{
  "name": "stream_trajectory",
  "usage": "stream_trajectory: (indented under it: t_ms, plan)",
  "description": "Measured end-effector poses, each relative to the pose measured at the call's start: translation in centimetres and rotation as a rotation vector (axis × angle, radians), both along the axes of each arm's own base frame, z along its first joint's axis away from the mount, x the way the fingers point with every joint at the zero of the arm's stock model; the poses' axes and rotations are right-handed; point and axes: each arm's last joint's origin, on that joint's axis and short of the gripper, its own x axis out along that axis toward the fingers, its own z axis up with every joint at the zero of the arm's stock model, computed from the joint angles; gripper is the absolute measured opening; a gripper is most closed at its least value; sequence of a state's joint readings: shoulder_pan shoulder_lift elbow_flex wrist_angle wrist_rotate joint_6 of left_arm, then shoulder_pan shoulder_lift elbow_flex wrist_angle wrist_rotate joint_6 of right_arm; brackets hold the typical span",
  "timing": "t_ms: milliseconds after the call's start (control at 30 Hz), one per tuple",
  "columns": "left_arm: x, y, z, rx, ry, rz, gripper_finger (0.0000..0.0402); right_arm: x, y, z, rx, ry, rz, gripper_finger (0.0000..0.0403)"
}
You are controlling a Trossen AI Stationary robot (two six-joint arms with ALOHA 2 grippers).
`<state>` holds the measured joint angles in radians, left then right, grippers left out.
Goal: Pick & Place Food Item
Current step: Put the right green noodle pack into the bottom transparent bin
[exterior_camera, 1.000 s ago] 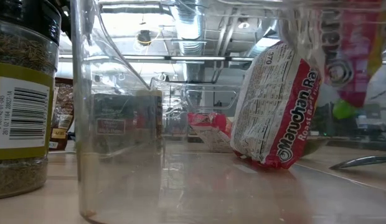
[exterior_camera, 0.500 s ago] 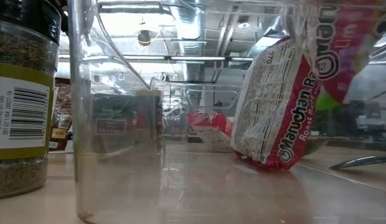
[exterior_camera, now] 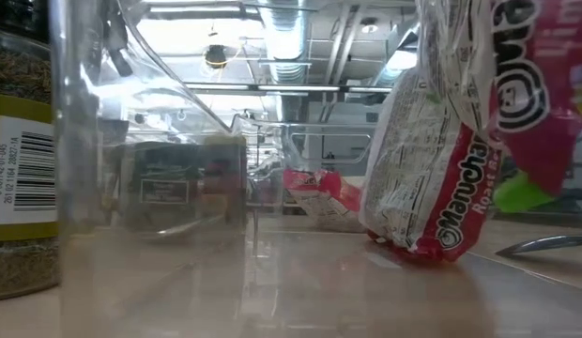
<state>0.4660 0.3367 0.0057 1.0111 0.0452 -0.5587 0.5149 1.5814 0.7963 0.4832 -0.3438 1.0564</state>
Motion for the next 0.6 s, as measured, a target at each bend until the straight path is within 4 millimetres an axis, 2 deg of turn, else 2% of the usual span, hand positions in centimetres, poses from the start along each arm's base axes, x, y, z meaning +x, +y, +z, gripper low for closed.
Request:
stream_trajectory:
  t_ms: [133, 400, 600]
  plan:
    - [0.0, 0.0, 0.0, 0.000, 0.000, 0.000, 0.0085, -0.3, -0.4, 0.2, -0.029, 0.022, -0.002, 0.0000]
    - [0.0, 0.0, 0.0, 0.000, 0.000, 0.000, 0.0085, -1.8, -2.7, 1.4, -0.130, 0.119, -0.033, 0.0000]
    - [0.0, 0.0, 0.0, 0.000, 0.000, 0.000, 0.0085, -2.1, -3.7, 0.7, -0.180, 0.219, -0.057, 0.0000]
